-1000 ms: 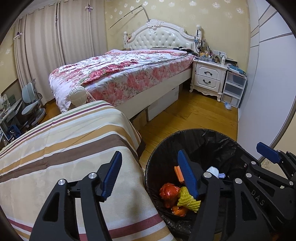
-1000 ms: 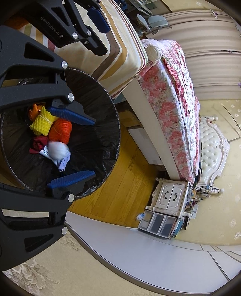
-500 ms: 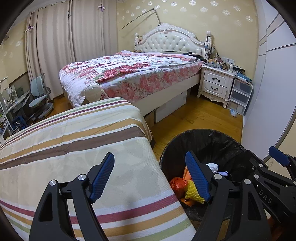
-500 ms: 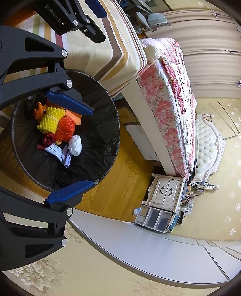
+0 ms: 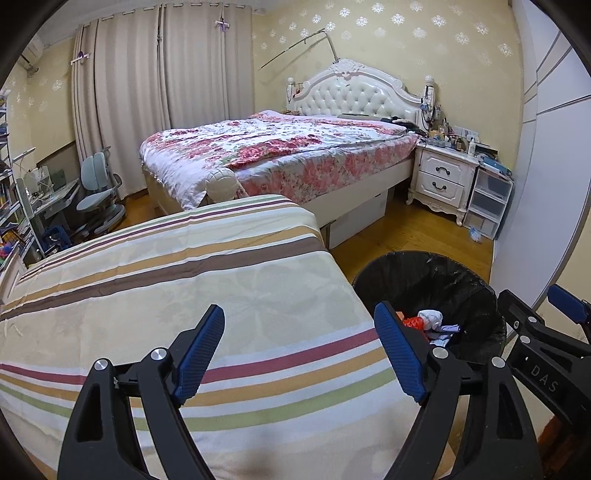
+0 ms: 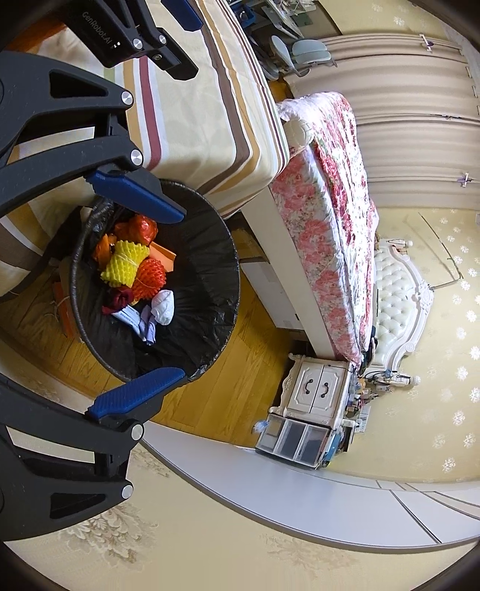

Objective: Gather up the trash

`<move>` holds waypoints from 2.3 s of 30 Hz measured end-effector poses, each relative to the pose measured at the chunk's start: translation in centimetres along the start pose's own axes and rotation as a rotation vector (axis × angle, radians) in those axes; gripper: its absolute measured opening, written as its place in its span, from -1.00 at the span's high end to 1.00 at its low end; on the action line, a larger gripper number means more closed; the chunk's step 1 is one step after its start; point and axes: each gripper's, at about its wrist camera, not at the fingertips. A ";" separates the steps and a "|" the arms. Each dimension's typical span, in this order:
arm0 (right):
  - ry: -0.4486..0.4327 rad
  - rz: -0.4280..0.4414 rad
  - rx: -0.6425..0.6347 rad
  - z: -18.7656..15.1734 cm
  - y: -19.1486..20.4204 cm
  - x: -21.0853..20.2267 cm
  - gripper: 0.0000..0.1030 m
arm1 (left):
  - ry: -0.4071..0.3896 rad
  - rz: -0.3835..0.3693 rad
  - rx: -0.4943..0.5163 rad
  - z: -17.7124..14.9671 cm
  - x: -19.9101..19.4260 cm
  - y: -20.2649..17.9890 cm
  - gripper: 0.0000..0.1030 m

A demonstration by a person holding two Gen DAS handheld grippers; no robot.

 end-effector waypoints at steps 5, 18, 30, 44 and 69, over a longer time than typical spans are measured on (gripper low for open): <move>-0.019 0.012 -0.012 -0.6 0.3 -1.8 -0.54 | -0.016 0.014 -0.025 -0.5 -1.5 1.1 -0.58; -0.029 0.024 -0.025 -1.3 0.9 -3.3 -0.56 | -0.003 0.006 -0.030 -1.5 -2.0 1.5 -0.58; -0.029 0.022 -0.027 -1.3 1.0 -3.4 -0.56 | -0.011 0.007 -0.032 -1.5 -2.4 1.5 -0.58; -0.032 0.019 -0.024 -1.3 0.7 -3.6 -0.56 | -0.011 0.007 -0.033 -1.5 -2.6 1.5 -0.58; -0.030 0.019 -0.025 -1.3 0.5 -3.5 -0.56 | -0.012 0.008 -0.034 -1.5 -2.6 1.6 -0.58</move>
Point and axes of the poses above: each gripper's, at about its wrist camera, not at the fingertips, and x roughly the way its jaws point, y to its left, z to its top, and after that the axes turned 3 degrees about -z, right-handed
